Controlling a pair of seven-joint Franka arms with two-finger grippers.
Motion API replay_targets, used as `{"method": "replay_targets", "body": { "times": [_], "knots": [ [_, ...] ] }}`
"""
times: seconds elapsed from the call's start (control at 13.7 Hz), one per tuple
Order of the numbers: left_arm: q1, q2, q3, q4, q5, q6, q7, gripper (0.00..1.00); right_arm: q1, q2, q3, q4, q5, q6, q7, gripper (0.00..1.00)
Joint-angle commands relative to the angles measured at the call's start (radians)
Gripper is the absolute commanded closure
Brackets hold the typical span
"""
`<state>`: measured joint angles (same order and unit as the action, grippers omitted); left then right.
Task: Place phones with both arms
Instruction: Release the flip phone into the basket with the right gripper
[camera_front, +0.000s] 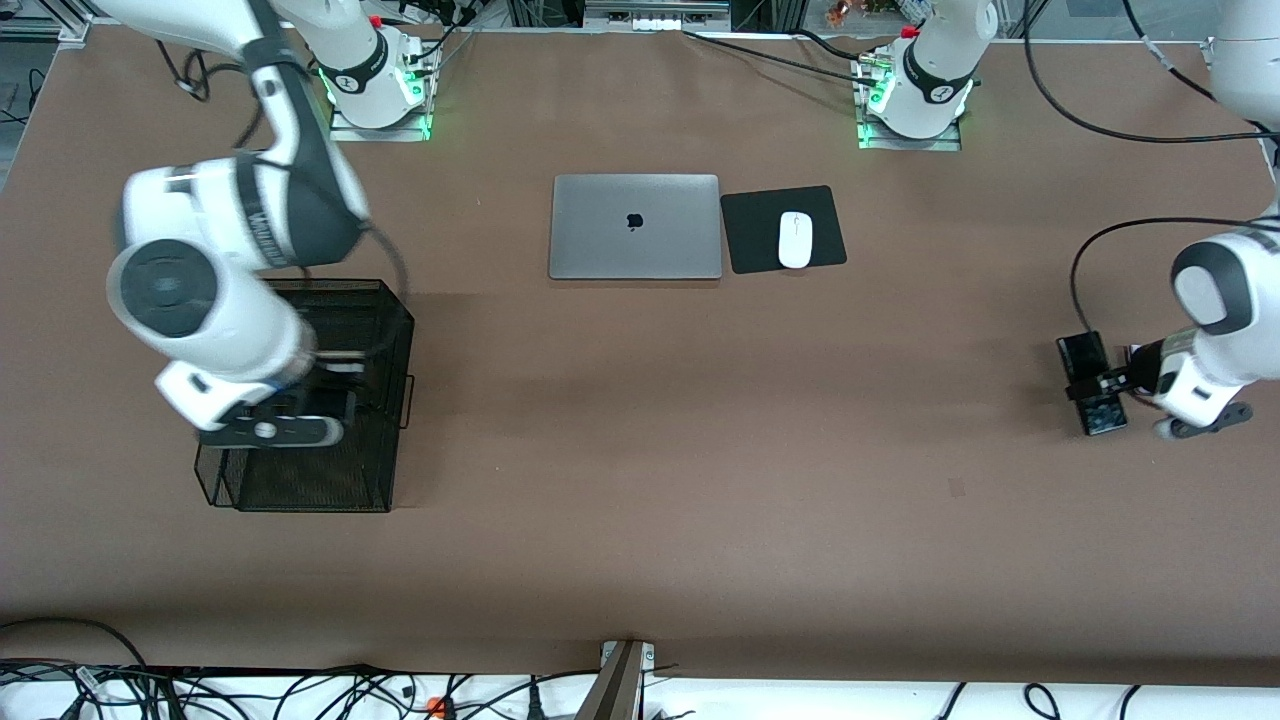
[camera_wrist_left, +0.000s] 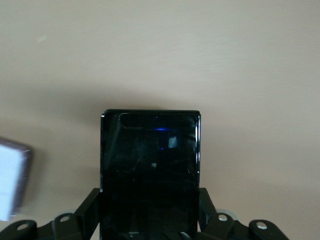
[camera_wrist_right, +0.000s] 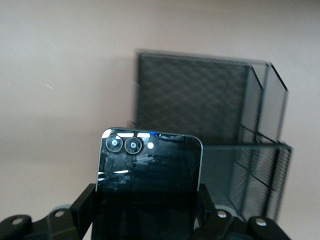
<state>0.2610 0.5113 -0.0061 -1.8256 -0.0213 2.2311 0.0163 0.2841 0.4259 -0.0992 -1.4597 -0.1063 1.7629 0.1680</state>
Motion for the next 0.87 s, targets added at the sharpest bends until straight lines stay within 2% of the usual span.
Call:
{"method": "replay_targets", "body": {
  "times": [0.0,0.22,0.36,0.58,0.8],
  "knots": [
    [-0.167,0.027,0.014,0.052,0.104,-0.034,-0.140,1.00,0.000,-0.162,-0.091,-0.278,0.033,0.094,-0.096,1.00],
    [-0.300,0.048,0.011,0.107,0.109,-0.096,-0.192,1.00,0.000,-0.217,-0.128,-0.447,0.046,0.196,-0.113,1.00],
    [-0.421,0.062,0.011,0.161,0.093,-0.152,-0.289,1.00,0.000,-0.222,-0.152,-0.514,0.048,0.259,-0.114,1.00],
    [-0.602,0.117,0.009,0.290,0.060,-0.226,-0.528,1.00,-0.002,-0.205,-0.163,-0.560,0.056,0.335,-0.122,1.00],
    [-0.712,0.154,0.009,0.373,0.017,-0.260,-0.633,1.00,-0.019,-0.187,-0.168,-0.554,0.056,0.386,-0.147,1.00]
  ]
}}
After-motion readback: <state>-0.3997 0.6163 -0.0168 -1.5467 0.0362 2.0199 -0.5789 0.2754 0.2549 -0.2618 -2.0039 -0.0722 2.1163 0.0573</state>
